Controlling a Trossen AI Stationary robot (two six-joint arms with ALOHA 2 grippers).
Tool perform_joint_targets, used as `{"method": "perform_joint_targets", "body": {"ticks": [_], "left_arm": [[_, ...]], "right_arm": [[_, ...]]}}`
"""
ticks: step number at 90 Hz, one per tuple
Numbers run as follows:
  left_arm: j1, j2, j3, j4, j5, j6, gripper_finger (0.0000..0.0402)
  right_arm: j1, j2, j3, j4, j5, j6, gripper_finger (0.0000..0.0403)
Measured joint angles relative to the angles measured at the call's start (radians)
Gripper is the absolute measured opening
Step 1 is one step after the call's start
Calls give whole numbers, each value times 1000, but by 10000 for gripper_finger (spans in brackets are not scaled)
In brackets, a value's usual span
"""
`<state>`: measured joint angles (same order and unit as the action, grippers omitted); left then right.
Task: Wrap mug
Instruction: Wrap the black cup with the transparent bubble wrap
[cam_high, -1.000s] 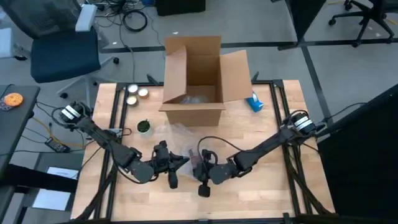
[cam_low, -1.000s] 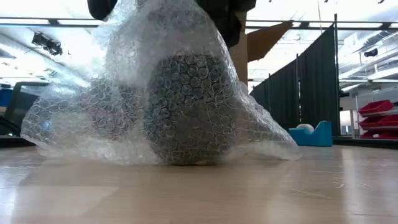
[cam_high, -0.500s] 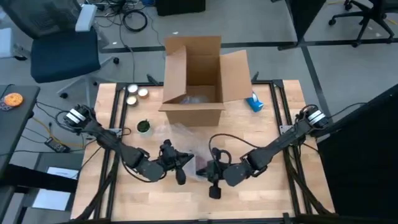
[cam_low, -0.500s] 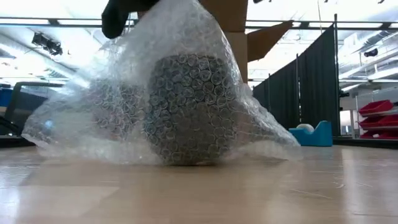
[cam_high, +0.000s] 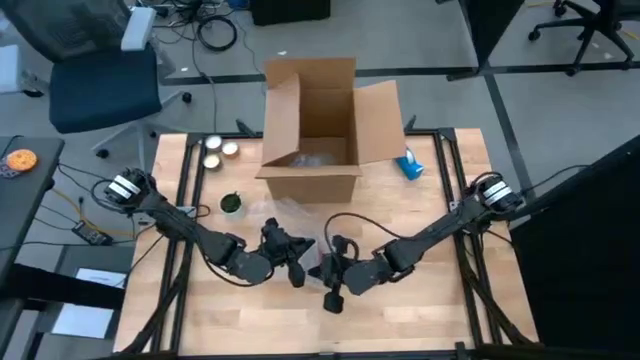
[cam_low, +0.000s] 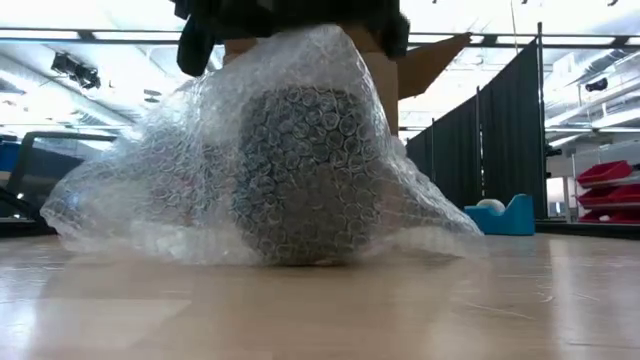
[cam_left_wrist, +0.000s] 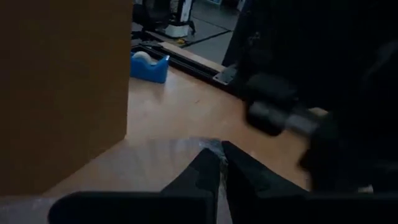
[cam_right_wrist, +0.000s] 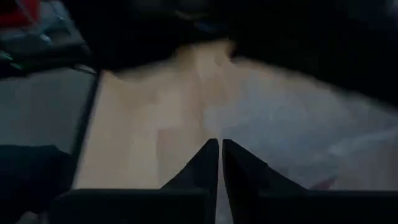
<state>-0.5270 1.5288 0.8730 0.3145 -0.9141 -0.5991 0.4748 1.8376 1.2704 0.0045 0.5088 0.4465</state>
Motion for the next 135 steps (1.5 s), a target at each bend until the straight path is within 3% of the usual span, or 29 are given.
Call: {"method": "perform_joint_targets", "body": {"ticks": [16, 43, 65, 86, 97, 108, 135], "left_arm": [[0, -9, 0, 8, 13, 32, 23], [0, -46, 0, -7, 100, 122, 116], [-79, -247, 0, -56, 103, 310, 136], [-243, -412, 0, -199, 101, 361, 136], [-314, -432, 0, -279, 101, 315, 136], [-347, -392, -4, -427, 100, 166, 136], [-277, -210, -120, -533, 61, -134, 136]], "right_arm": [[-13, 10, 0, -72, -16, 64, 0], [-15, 10, 0, -110, -30, 93, 0], [-15, 10, 0, -150, -38, 120, 0], [-24, 9, 0, -194, -129, 125, 0], [-37, 9, 0, -199, -191, 122, 0], [-61, 8, 1, -213, -243, 120, 0], [-129, 8, 41, -288, -332, 87, 0]]}}
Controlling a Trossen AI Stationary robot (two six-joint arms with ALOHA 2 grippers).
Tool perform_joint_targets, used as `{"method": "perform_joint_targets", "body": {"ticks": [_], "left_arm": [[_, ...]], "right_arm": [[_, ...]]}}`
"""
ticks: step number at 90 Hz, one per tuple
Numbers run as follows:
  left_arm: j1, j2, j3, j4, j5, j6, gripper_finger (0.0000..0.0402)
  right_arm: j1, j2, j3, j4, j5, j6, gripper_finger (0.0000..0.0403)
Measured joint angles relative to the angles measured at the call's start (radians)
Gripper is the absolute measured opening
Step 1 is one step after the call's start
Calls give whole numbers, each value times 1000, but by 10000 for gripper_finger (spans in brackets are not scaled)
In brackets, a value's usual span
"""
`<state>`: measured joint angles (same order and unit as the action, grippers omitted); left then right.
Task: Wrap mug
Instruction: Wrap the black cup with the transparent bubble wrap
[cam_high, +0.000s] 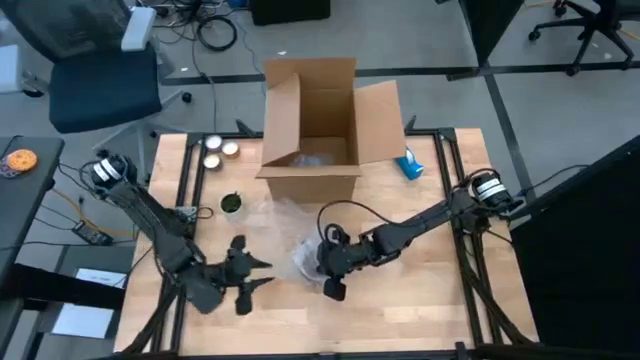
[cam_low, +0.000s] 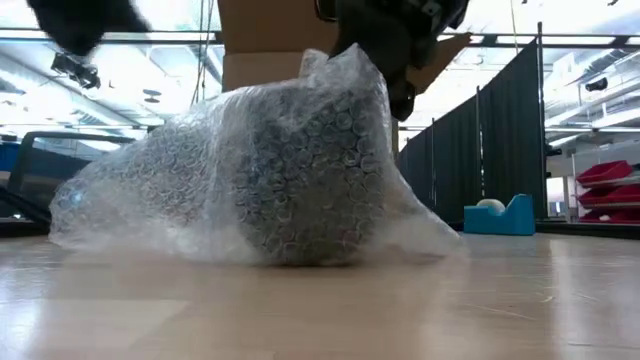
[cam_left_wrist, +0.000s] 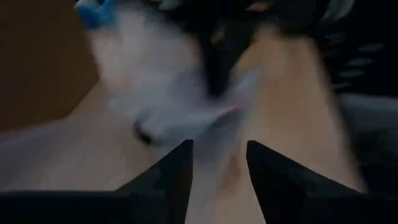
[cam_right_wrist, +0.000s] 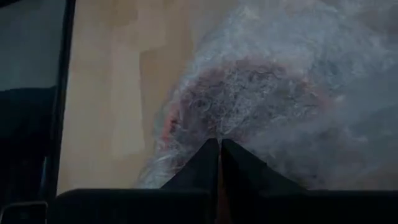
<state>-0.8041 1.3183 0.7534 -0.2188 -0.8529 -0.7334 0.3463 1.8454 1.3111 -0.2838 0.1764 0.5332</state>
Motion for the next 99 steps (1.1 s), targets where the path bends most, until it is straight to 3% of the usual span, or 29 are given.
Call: {"method": "perform_joint_targets", "body": {"ticks": [20, 44, 75, 99], "left_arm": [[113, 121, -36, 105, 60, -56, 136], [221, 292, -36, 390, 188, 29, 136], [287, 395, -35, 619, 269, 79, 136], [302, 454, 30, 638, 296, 130, 136]], "right_arm": [[-25, 1, 68, -122, -22, -36, 0], [-59, 1, 69, -143, -101, -58, 0], [-79, 1, 47, -165, -132, -59, 0], [-79, 0, 35, -233, -159, -32, 0]]}}
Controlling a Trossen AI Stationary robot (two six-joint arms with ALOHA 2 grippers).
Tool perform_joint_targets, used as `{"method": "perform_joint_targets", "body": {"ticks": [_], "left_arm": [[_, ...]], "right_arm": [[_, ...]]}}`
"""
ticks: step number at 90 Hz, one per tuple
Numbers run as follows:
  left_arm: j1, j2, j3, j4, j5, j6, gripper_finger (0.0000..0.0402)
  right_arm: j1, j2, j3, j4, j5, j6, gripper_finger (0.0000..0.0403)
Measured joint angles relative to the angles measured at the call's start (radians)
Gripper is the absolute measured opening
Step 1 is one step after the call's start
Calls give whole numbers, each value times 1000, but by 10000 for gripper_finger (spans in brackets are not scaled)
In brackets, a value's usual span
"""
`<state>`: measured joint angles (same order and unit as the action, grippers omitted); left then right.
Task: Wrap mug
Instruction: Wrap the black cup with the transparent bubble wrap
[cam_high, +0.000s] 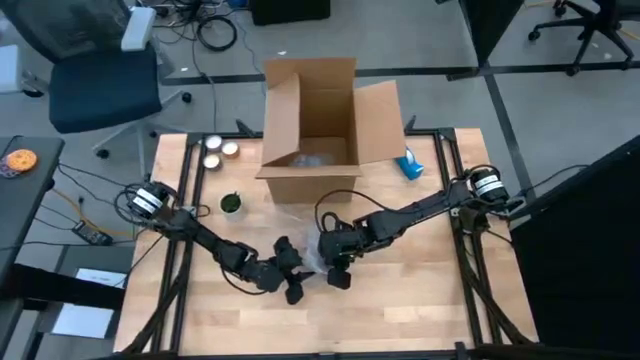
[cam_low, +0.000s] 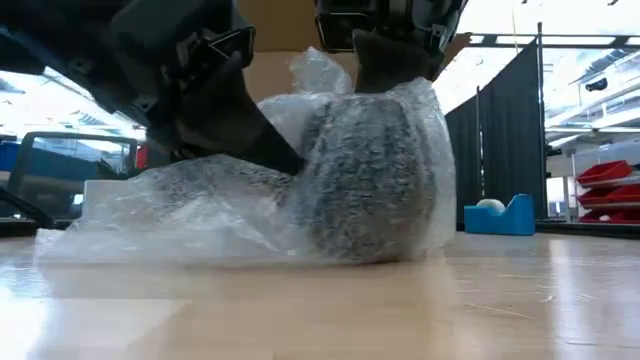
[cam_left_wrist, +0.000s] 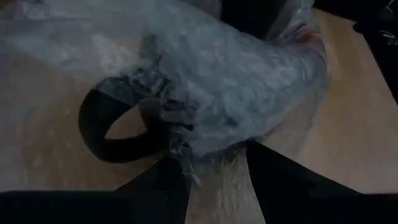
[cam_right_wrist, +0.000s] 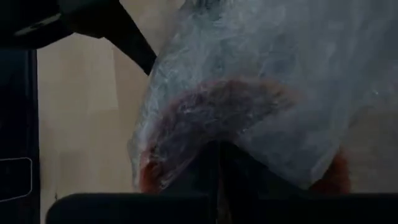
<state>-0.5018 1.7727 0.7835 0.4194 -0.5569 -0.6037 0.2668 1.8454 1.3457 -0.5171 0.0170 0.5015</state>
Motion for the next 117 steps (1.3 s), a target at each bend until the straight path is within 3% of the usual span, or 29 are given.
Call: {"method": "perform_joint_targets", "body": {"ticks": [23, 41, 60, 84, 117], "left_arm": [[7, -49, 33, -46, 27, 79, 136], [0, -219, 35, -228, 37, 104, 136], [-4, -446, 35, -454, 20, 104, 136], [-7, -656, 34, -496, -54, 142, 136], [-44, -670, 33, -488, -63, 151, 136]], "right_arm": [[1, -5, 35, -111, -43, 28, 0], [5, -5, 99, -218, -23, 27, 0], [5, 2, 67, -186, 6, 30, 0], [5, 12, 51, -161, 9, 31, 0], [24, 9, 173, -302, -21, 30, 0]]}}
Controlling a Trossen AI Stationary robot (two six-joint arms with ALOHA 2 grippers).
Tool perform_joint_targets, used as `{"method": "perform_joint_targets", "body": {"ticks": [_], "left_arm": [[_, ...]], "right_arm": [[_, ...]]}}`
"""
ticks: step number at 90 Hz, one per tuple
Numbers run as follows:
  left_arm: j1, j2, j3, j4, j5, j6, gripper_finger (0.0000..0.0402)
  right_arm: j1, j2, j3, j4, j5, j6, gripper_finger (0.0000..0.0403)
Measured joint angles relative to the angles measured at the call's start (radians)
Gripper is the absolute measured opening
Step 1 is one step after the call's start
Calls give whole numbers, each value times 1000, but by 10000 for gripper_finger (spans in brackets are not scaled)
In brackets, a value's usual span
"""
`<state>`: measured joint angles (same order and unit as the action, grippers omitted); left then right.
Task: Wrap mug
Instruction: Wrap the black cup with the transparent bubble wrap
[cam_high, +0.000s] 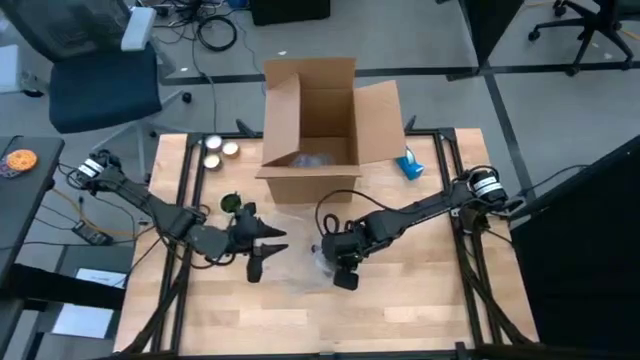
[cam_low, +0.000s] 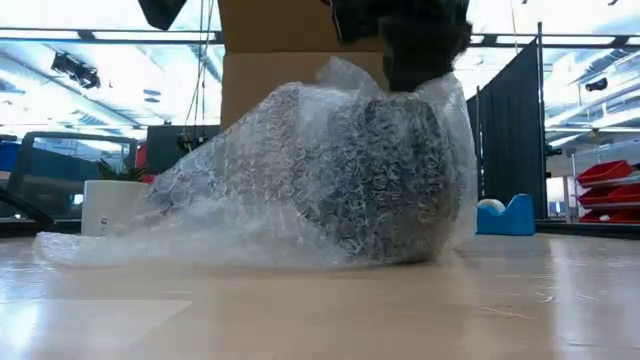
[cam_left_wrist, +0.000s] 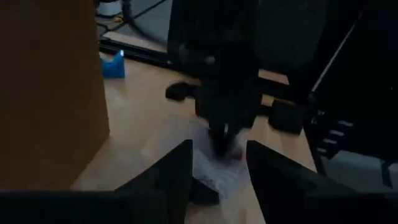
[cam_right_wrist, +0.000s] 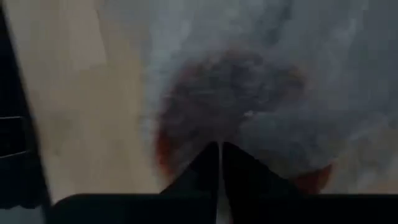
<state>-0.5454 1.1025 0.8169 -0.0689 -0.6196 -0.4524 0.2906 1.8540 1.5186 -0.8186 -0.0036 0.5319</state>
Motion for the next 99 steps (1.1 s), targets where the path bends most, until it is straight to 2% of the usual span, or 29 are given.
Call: {"method": "perform_joint_targets", "body": {"ticks": [21, 26, 37, 45, 58, 79, 99], "left_arm": [[-1, 2, 0, -17, -1, -22, 136], [-1, 1, 0, -16, -1, -22, 136], [-1, 2, 0, -15, -1, -22, 136], [-1, 2, 0, -14, -1, -24, 136], [-1, 2, 0, -15, 0, -24, 136], [-1, 2, -1, -27, 2, -27, 136], [-1, 14, -3, -25, -8, -30, 136]], "right_arm": [[4, -1, 155, -174, 18, -9, 0], [8, -1, 195, -198, 66, -26, 0], [23, -3, 234, -175, 246, -78, 0], [20, -1, 218, -174, 301, -88, 0], [13, 28, 164, -164, 289, -67, 0], [49, 113, 121, -123, 181, -54, 0], [73, 143, 121, -86, 176, -39, 0]]}}
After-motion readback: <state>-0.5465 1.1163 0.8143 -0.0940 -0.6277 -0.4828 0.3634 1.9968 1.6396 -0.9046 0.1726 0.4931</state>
